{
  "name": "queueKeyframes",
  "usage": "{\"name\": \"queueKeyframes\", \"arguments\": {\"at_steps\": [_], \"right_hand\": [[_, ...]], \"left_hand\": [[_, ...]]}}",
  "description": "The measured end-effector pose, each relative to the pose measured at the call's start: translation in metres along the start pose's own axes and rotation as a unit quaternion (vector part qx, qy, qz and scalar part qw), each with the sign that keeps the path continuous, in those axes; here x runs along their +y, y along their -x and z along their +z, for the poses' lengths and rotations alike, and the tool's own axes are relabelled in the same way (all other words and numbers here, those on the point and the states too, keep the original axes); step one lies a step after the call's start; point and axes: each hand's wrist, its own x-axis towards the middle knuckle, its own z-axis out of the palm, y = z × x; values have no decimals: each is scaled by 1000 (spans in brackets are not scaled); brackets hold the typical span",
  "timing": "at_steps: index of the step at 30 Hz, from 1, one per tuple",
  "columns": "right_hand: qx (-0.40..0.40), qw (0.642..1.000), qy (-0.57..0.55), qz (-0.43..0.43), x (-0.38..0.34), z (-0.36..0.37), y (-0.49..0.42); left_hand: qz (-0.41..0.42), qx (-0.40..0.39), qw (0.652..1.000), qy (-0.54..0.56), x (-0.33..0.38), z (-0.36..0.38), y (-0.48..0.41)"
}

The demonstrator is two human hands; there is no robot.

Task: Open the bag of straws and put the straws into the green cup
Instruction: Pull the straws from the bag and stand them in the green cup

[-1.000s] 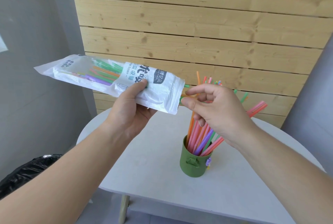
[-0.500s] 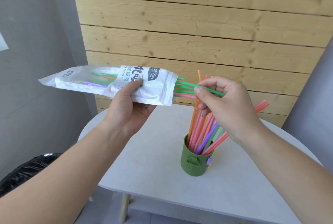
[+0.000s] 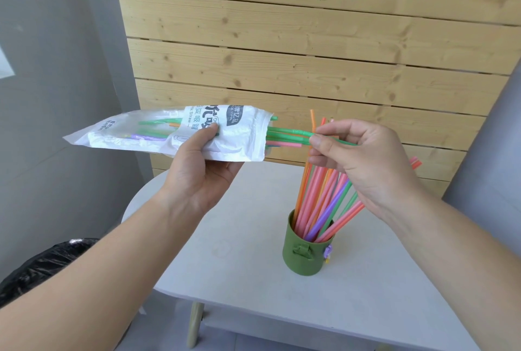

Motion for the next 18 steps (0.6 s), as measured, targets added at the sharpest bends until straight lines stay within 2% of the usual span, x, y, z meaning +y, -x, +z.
{"name": "queueKeyframes", "arguments": {"at_steps": [7, 12, 18], "right_hand": [[-14, 999, 46, -4, -11, -17, -7], [-6, 998, 63, -3, -31, -51, -14], [-22, 994, 109, -8, -61, -95, -14]], "left_hand": [[-2, 3, 1000, 9, 2, -8, -5], [15, 38, 999, 14, 11, -15, -9], [24, 44, 999, 20, 13, -20, -14]]}}
